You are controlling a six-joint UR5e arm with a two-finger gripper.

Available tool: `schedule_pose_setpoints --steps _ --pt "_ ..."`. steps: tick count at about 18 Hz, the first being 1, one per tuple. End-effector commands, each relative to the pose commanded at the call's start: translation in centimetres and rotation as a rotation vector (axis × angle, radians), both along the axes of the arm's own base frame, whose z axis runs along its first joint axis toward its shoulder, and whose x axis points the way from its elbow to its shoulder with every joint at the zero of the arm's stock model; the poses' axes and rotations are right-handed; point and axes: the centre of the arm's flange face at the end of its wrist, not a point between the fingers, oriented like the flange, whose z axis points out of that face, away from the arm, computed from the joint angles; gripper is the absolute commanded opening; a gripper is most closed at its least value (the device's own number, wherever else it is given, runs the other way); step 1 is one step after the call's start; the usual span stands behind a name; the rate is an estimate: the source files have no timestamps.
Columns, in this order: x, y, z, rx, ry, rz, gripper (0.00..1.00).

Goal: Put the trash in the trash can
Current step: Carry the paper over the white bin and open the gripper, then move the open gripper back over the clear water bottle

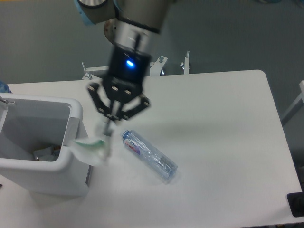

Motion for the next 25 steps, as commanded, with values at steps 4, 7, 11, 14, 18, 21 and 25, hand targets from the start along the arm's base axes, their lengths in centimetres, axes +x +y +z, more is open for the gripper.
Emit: schedule_pose_setpoints --steps 4,7,11,14,18,21,25 --pt "3.2 1.2 -0.9 -0.015 -0.004 -0.057 0.18" --pt "5.1 1.9 -2.1 -0.028 -0.007 -0.096 0.6" --pt "5.5 2.3 -2.5 -0.031 -0.003 -0.111 1.0" --pt "5.3 2.5 -2.6 -0.034 -0.007 -0.102 1.0" --pt "-1.7 1.8 -4.4 -0.058 -0.038 0.014 1.0" --pt "-8.8 -0.1 -7.4 -0.107 -0.072 0.141 1.0" --pt "-16.3 -1.7 -13.0 -0.234 -0.07 0.291 1.0"
